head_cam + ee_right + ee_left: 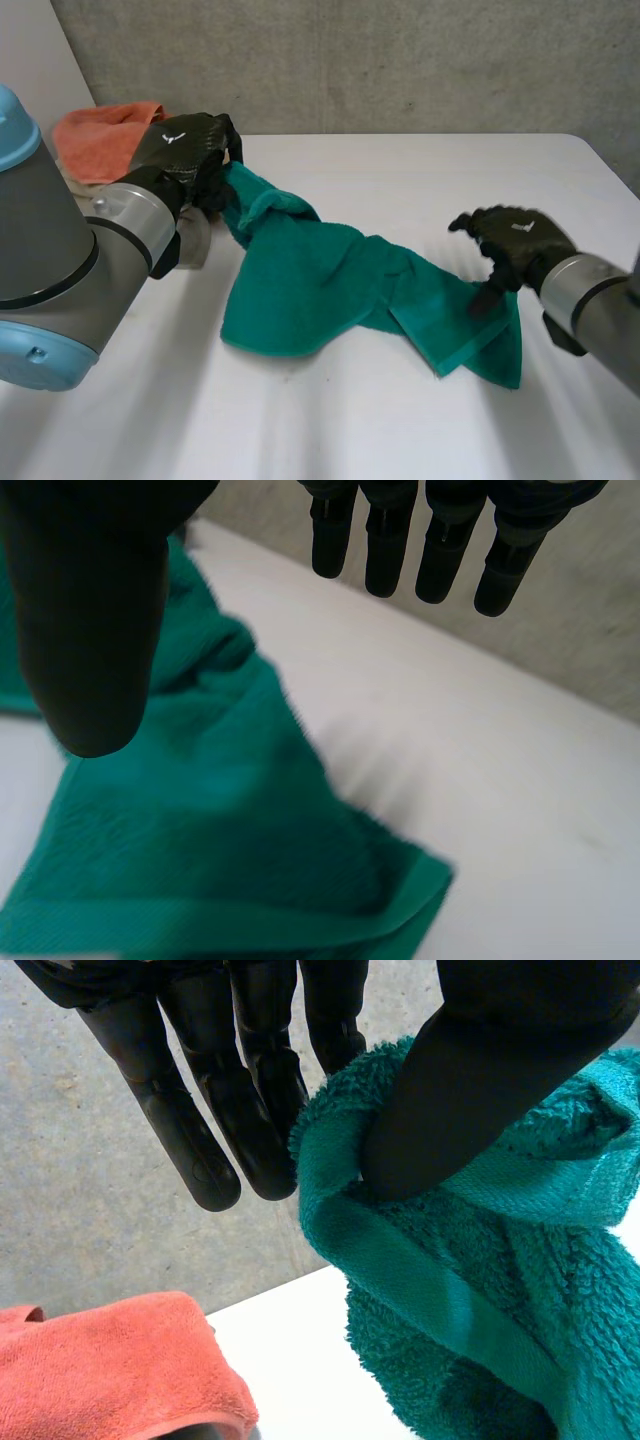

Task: Fold the laundry.

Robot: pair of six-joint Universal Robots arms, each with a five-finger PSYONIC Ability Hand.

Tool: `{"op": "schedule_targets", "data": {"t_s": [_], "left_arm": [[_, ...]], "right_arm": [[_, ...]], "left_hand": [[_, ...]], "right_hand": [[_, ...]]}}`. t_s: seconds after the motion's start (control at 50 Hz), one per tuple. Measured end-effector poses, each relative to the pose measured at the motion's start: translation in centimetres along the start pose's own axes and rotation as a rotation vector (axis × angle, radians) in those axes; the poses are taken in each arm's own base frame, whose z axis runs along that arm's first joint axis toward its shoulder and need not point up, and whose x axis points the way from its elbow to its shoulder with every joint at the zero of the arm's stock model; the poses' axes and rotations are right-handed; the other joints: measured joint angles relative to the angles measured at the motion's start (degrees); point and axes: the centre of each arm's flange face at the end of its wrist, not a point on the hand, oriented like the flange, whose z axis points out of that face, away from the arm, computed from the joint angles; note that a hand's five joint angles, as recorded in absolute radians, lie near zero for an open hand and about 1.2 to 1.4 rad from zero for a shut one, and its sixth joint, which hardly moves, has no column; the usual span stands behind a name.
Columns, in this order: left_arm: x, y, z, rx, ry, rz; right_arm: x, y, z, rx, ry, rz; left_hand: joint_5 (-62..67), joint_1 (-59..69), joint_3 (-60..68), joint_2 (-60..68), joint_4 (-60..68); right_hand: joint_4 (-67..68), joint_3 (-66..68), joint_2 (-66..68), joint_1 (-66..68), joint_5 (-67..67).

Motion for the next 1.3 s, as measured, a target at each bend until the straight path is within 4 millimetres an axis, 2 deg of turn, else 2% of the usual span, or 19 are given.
{"op": "schedule_targets", "data": {"t_s": [0.18,0.22,0.28,0.34,0.38,0.44,0.46,0.54,0.56,0.58,0.64,0.74,0.8,0.86,1.0,1.06,1.16,1.24,1.3], "left_arm": [[0.3,-0.1,-0.1,0.004,0.010,-0.002],[0.3,-0.3,0.0,0.011,0.010,-0.002],[0.3,-0.7,0.3,0.028,0.011,-0.002],[0.3,-1.7,0.8,0.064,0.012,-0.002],[0.3,-2.6,1.4,0.104,0.012,-0.001],[0.3,-5.2,3.3,0.227,0.008,0.002],[0.2,-6.5,4.2,0.298,0.004,0.005],[-0.8,-11.5,6.6,0.553,-0.030,0.024],[-1.0,-12.0,6.7,0.577,-0.035,0.026],[-1.5,-13.6,7.2,0.662,-0.051,0.036],[-2.6,-16.3,7.6,0.803,-0.085,0.055],[-3.9,-18.0,7.7,0.912,-0.119,0.079],[-4.4,-16.6,8.2,0.870,-0.126,0.086],[-4.5,-13.5,8.8,0.754,-0.126,0.088],[-4.3,-4.8,8.6,0.414,-0.112,0.086],[-4.2,-0.5,7.7,0.218,-0.104,0.086],[-4.0,3.2,6.2,0.013,-0.094,0.091],[-3.9,3.5,5.8,-0.028,-0.090,0.094],[-3.7,2.6,5.9,-0.005,-0.085,0.095]], "right_arm": [[-2.1,4.4,4.2,-0.121,-0.013,-0.026],[-2.3,4.9,5.1,-0.126,-0.004,-0.035],[-2.9,5.5,6.8,-0.120,0.006,-0.061],[-3.0,4.6,8.1,-0.070,0.022,-0.086],[-2.8,3.3,8.9,-0.014,0.039,-0.097],[-1.8,-1.2,9.7,0.173,0.100,-0.112],[-1.2,-3.8,9.6,0.280,0.136,-0.118],[0.7,-12.1,7.5,0.616,0.258,-0.147],[0.9,-12.8,7.3,0.645,0.270,-0.150],[1.4,-15.1,6.2,0.742,0.309,-0.162],[2.0,-18.0,4.5,0.874,0.371,-0.200],[2.1,-19.1,3.7,0.931,0.404,-0.269],[2.2,-17.4,4.4,0.858,0.376,-0.310],[2.7,-14.6,5.4,0.730,0.324,-0.336],[2.4,-5.4,6.0,0.286,0.128,-0.356],[0.8,-0.1,4.0,0.013,-0.024,-0.410],[-1.2,5.1,-0.6,-0.273,-0.230,-0.602],[-2.0,6.4,-3.3,-0.345,-0.311,-0.747],[-2.1,5.5,-4.7,-0.309,-0.302,-0.813]], "left_hand": [[0.00,0.00,0.17,0.07,0.00],[0.00,0.00,0.17,0.09,0.01],[0.00,0.00,0.17,0.09,0.01],[0.00,0.00,0.18,0.09,0.03],[0.00,0.00,0.18,0.09,0.12],[0.00,0.46,0.23,0.13,0.23],[0.00,0.46,0.23,0.14,0.23],[0.00,0.46,0.23,0.14,0.23],[0.00,0.46,0.23,0.14,0.23],[0.00,0.46,0.23,0.14,0.23],[0.15,0.46,0.23,0.14,0.23],[0.15,0.46,0.23,0.14,0.24],[0.15,0.46,0.23,0.15,0.23],[0.15,0.46,0.23,0.14,0.24],[0.15,0.46,0.23,0.16,0.24],[0.15,0.46,0.23,0.16,0.24],[0.16,0.46,0.23,0.16,0.24],[0.15,0.46,0.23,0.16,0.24],[0.15,0.46,0.23,0.16,0.24]], "right_hand": [[2.28,2.52,2.28,2.06,3.75],[7.64,7.94,8.13,7.59,9.58],[36.16,36.59,37.10,36.08,37.55],[48.60,48.77,49.08,46.13,49.10],[50.90,50.84,50.30,46.13,50.36],[51.31,51.25,50.31,46.13,50.27],[51.31,51.26,50.31,46.13,50.37],[51.32,51.26,50.31,46.13,50.24],[51.32,51.26,50.31,46.13,50.24],[51.32,51.26,50.31,46.13,50.24],[51.34,51.26,50.31,46.13,50.24],[51.35,51.26,50.31,46.13,50.24],[51.37,51.26,50.31,46.13,50.24],[51.45,51.32,50.31,46.13,50.24],[51.48,51.40,50.31,46.13,50.24],[51.48,51.42,50.31,46.13,50.24],[51.49,51.43,50.31,46.13,50.24],[50.16,50.14,49.19,45.44,49.39],[24.68,24.88,23.44,22.68,26.29]]}}
